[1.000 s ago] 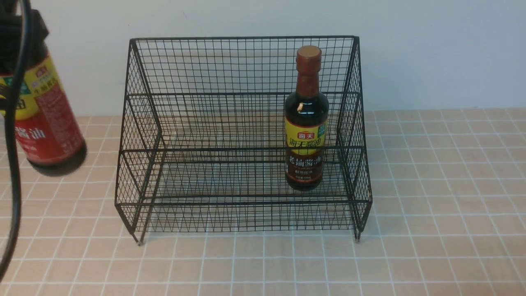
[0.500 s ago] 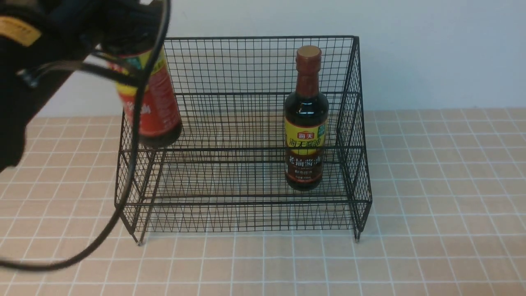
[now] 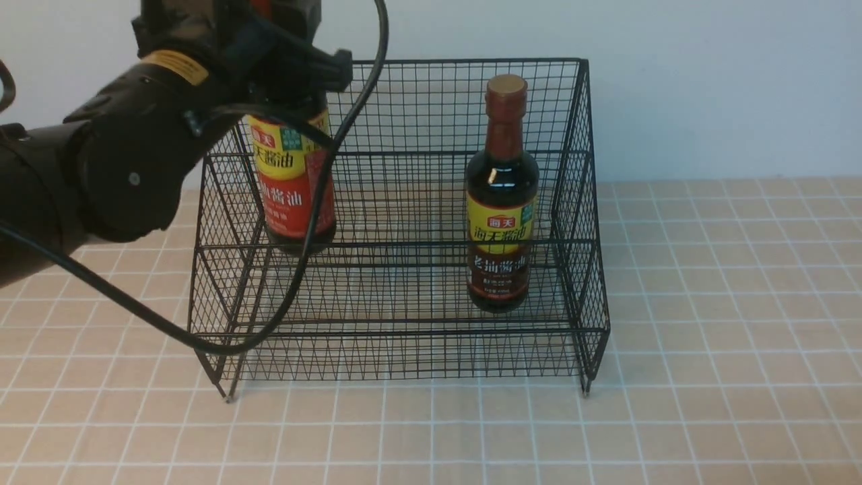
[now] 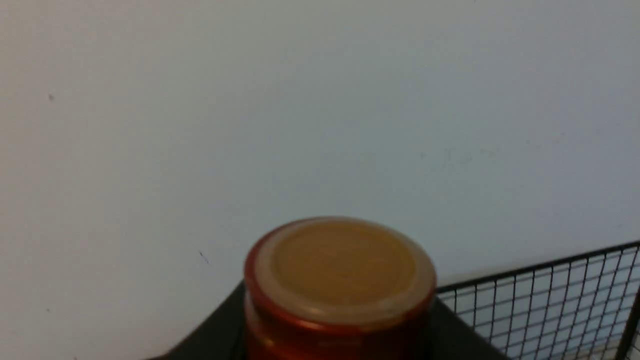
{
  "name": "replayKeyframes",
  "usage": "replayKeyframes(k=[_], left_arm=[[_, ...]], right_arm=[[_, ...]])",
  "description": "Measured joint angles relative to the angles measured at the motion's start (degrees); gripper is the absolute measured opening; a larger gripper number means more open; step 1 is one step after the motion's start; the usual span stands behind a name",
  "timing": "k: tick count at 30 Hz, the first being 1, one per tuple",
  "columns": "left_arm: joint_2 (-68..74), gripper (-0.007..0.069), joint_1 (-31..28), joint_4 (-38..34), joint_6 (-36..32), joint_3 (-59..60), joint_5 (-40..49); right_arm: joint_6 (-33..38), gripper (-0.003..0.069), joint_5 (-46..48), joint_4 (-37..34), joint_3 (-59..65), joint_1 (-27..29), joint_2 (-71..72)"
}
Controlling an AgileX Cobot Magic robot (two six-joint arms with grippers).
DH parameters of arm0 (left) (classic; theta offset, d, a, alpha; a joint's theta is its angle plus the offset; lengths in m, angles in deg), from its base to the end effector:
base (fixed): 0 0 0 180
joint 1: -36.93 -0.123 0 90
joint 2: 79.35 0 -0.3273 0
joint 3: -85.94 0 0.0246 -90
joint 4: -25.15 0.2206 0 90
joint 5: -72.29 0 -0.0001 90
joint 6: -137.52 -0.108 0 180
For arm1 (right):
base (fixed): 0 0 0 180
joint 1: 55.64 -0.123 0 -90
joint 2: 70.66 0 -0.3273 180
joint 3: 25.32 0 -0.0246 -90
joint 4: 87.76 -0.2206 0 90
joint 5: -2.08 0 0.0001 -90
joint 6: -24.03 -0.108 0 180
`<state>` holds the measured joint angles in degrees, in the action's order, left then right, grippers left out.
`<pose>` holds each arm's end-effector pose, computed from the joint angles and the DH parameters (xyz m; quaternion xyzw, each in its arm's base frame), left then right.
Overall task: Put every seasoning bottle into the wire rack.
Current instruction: Use the left arm to put the condiment bottle back on the shelf
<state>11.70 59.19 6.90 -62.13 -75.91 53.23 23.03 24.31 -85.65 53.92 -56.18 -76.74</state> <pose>0.3094 -0.1148 0.3989 0.1167 0.7038 -0.0851 0.6955 -0.0046 -0.0016 0.1675 -0.0064 0.8066 -0.0077 0.5910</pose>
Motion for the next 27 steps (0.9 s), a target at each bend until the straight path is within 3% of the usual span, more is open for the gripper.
replayKeyframes(k=[8, 18, 27], left_arm=[[2.60, 0.0256, 0.00, -1.80, 0.00, -0.09, 8.80], [6.12, 0.0258, 0.00, -6.06, -0.14, -0.60, 9.11], [3.37, 0.0445, 0.00, -6.66, -0.46, -0.81, 10.83]], right_arm=[[-1.26, -0.0013, 0.00, 0.00, 0.00, 0.00, 0.00], [-1.21, -0.0013, 0.00, 0.00, 0.00, 0.00, 0.00], [-1.21, -0.0013, -0.04, 0.00, 0.00, 0.00, 0.00]])
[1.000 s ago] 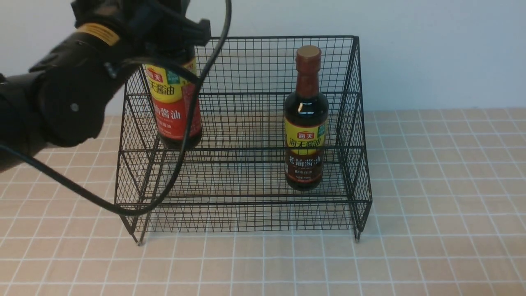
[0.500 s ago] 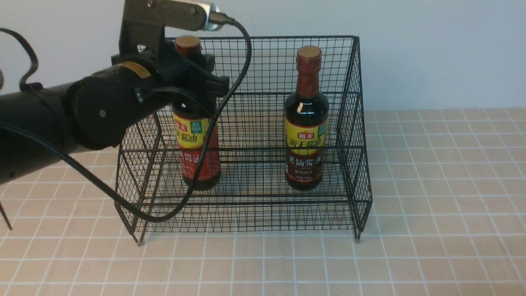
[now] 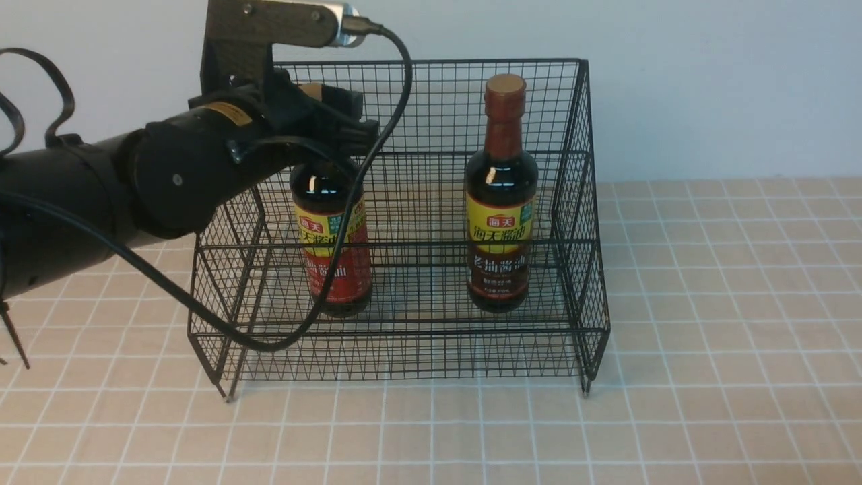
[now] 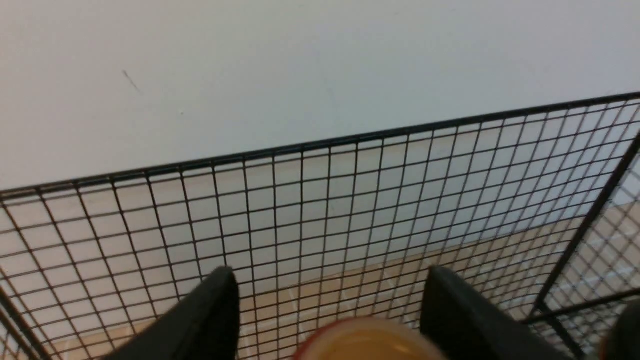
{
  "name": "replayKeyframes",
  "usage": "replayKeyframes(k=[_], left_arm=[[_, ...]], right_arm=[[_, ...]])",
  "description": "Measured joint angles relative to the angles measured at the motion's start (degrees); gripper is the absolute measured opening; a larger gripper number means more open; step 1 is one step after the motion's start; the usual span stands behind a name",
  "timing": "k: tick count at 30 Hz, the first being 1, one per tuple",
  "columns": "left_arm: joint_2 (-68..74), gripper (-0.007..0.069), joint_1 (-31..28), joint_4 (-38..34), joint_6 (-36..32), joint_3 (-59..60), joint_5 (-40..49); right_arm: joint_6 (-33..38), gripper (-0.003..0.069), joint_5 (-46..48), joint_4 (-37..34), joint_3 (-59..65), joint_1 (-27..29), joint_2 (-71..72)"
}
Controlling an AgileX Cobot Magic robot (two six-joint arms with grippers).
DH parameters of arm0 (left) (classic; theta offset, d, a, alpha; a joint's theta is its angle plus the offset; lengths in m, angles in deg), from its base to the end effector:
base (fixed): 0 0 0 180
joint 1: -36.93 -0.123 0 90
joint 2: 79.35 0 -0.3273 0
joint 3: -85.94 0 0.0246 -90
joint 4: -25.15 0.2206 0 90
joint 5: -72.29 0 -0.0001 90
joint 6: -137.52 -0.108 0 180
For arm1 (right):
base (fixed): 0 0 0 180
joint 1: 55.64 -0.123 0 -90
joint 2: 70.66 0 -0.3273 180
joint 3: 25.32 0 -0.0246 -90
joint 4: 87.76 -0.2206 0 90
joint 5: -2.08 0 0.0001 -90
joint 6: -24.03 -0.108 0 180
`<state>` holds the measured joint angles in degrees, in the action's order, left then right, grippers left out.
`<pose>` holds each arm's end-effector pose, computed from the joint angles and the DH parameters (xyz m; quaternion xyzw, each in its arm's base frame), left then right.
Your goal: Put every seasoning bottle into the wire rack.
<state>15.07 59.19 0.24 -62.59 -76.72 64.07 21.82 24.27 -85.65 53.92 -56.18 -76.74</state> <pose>0.3205 -0.1242 0.3637 0.1031 0.7827 -0.1192 0.6021 -0.0046 -0.0015 0.1676 0.0021 0.8064 -0.0015 0.5913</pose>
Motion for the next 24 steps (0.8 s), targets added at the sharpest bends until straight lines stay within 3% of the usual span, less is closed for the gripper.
replayKeyframes(k=[3, 7, 9, 11, 13, 17, 24], left_arm=[[-3.76, 0.0438, -0.39, 0.00, -0.51, 0.00, 4.46], [-9.49, 0.0353, -1.35, 0.11, -1.08, -0.05, 11.71], [-12.87, 0.0274, -1.76, 0.17, -1.20, -0.05, 16.64], [-18.47, 0.0124, -2.04, 0.43, -1.33, -0.05, 25.91], [-22.31, 0.0039, -2.04, 0.56, -0.97, -0.05, 32.07], [-28.04, -0.0002, -2.04, 0.56, 2.70, 0.59, 39.73], [-40.81, -0.0007, -2.04, 0.56, 8.67, 10.68, 41.86]], right_arm=[[0.00, -0.0013, 0.00, 0.00, 0.00, 0.00, 0.00], [0.00, -0.0013, 0.00, 0.00, 0.00, 0.00, 0.00], [0.00, -0.0013, 0.00, 0.00, 0.00, 0.00, 0.00], [0.00, -0.0013, 0.00, -0.05, 0.00, 0.00, 0.00], [0.00, -0.0013, 0.00, 0.01, 0.00, 0.00, 0.00], [0.00, -0.0013, 0.00, 0.01, 0.00, 0.00, 0.00], [0.00, -0.0013, 0.00, 0.01, 0.00, 0.00, 0.00]])
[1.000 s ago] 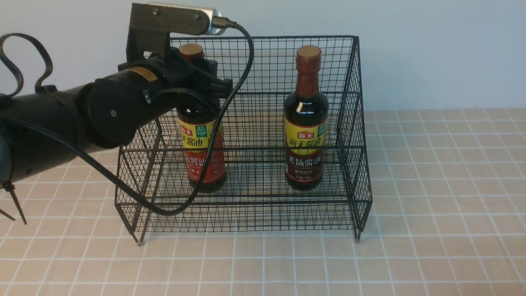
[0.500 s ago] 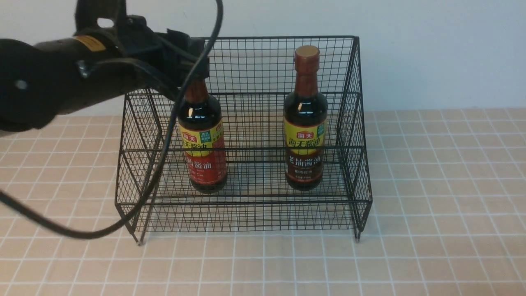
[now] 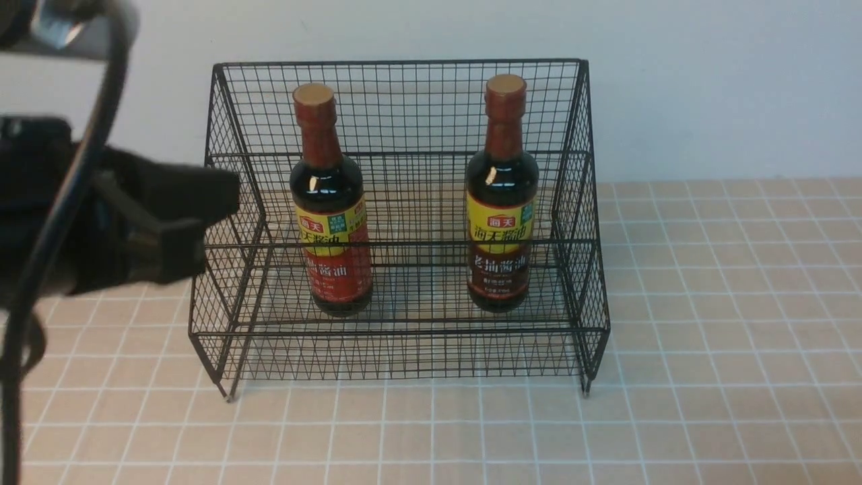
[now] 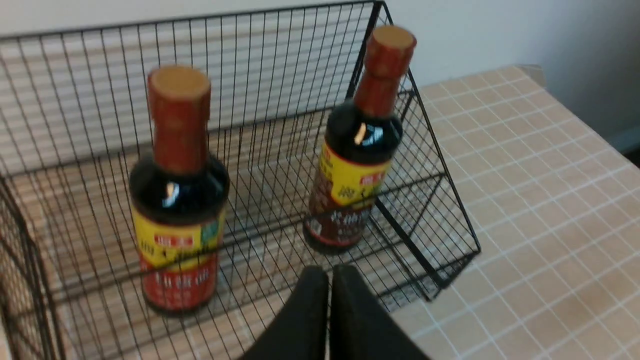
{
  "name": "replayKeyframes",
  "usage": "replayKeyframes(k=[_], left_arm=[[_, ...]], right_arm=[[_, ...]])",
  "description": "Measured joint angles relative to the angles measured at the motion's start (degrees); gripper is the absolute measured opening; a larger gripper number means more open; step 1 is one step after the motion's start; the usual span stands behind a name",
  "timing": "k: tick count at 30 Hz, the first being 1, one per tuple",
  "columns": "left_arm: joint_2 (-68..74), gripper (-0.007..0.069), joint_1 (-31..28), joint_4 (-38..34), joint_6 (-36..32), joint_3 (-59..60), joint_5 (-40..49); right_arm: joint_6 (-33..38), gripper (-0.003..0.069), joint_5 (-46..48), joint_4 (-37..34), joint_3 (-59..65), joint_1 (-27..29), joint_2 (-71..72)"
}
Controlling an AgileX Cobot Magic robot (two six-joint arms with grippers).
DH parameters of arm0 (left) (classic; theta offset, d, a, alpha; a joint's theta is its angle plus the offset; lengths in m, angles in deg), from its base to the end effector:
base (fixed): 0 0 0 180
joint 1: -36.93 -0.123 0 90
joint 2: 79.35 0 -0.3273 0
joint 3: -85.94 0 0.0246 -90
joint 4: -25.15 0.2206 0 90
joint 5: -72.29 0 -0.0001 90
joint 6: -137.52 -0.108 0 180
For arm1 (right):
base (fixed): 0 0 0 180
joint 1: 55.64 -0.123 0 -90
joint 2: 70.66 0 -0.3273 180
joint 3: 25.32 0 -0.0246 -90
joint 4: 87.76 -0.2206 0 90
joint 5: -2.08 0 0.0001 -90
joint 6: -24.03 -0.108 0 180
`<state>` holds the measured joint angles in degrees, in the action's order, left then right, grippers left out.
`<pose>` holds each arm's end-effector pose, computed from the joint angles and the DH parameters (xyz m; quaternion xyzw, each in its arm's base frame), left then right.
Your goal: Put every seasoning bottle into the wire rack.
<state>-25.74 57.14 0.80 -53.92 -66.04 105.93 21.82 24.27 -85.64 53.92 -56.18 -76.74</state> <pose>0.1016 -0.0637 0.4020 0.1426 0.8178 -0.2321 0.5070 -0.0046 -0.0016 0.1676 0.0021 0.8064 -0.0016 0.5913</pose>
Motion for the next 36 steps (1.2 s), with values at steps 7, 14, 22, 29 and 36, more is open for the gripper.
replayKeyframes(k=[7, 14, 22, 29, 36], left_arm=[[-14.38, -0.0007, 0.00, 0.24, 0.92, 7.87, 3.18], [-19.46, -0.0007, 0.00, 3.94, -2.03, 7.94, 3.45], [-23.67, -0.0007, -0.13, 11.49, -1.93, 8.72, 2.93], [-34.77, -0.0007, -5.15, 20.15, 5.97, 20.29, -2.30], [-46.80, -0.0007, -13.95, 21.93, 6.52, 41.08, -9.43]], right_arm=[[0.00, -0.0013, 0.00, 0.00, 0.00, 0.00, 0.00], [0.00, -0.0013, 0.00, 0.00, 0.00, 0.00, 0.00], [0.00, -0.0013, 0.00, 0.00, 0.00, 0.00, 0.00], [0.00, -0.0013, 0.00, 0.00, 0.00, 0.00, 0.00], [0.00, -0.0013, 0.00, 0.00, 0.00, 0.00, 0.00]])
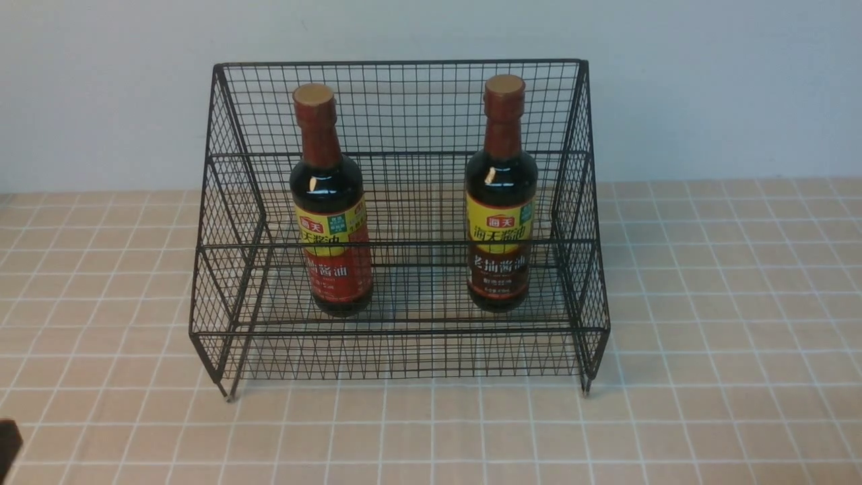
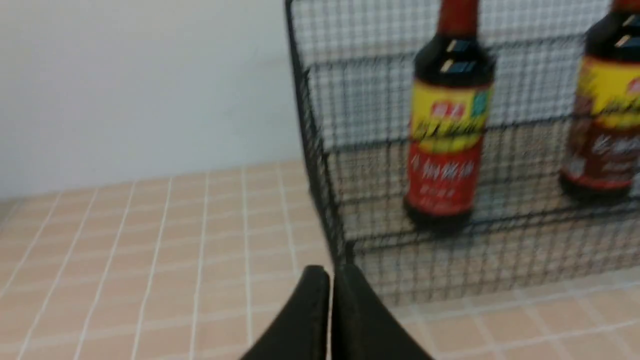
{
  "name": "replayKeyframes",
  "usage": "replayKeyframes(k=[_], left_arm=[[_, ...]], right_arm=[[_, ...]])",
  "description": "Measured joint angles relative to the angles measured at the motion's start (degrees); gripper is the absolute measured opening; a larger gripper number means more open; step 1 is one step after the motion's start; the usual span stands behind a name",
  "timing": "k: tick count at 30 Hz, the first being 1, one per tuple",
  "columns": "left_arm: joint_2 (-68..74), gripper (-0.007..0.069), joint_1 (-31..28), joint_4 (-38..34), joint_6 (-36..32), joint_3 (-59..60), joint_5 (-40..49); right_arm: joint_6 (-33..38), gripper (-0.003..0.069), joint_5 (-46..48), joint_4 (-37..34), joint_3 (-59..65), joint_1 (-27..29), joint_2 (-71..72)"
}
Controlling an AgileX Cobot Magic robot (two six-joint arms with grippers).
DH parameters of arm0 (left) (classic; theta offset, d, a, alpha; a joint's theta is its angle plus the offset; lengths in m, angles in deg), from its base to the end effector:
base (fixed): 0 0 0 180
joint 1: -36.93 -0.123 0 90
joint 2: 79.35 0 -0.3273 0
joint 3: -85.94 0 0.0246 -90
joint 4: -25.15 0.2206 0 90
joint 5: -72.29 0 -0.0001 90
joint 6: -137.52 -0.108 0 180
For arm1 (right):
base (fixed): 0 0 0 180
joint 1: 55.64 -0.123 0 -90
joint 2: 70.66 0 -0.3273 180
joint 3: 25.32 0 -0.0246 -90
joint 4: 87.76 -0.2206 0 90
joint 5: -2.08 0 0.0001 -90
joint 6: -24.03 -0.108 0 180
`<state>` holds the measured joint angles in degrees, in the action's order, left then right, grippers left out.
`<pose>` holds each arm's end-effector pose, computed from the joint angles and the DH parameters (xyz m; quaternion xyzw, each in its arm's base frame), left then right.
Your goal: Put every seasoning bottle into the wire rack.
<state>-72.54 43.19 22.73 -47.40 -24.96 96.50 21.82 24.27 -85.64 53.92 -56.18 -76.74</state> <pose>-0.0109 -0.0007 0.2203 0.0655 0.7638 -0.0265 0.6416 -0.0046 -0.0016 0.1676 0.0021 0.8064 -0.0016 0.5913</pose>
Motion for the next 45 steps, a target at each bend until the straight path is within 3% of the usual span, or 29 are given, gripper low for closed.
replayKeyframes(k=[7, 45], left_arm=[[-0.70, -0.0007, -2.03, 0.12, 0.35, 10.11, -0.55], [-0.70, -0.0007, -2.03, 0.21, 0.80, 10.48, -2.03]], right_arm=[[0.00, -0.0013, 0.00, 0.00, 0.00, 0.00, 0.00], [0.10, -0.0013, 0.00, 0.00, 0.00, 0.00, 0.00]])
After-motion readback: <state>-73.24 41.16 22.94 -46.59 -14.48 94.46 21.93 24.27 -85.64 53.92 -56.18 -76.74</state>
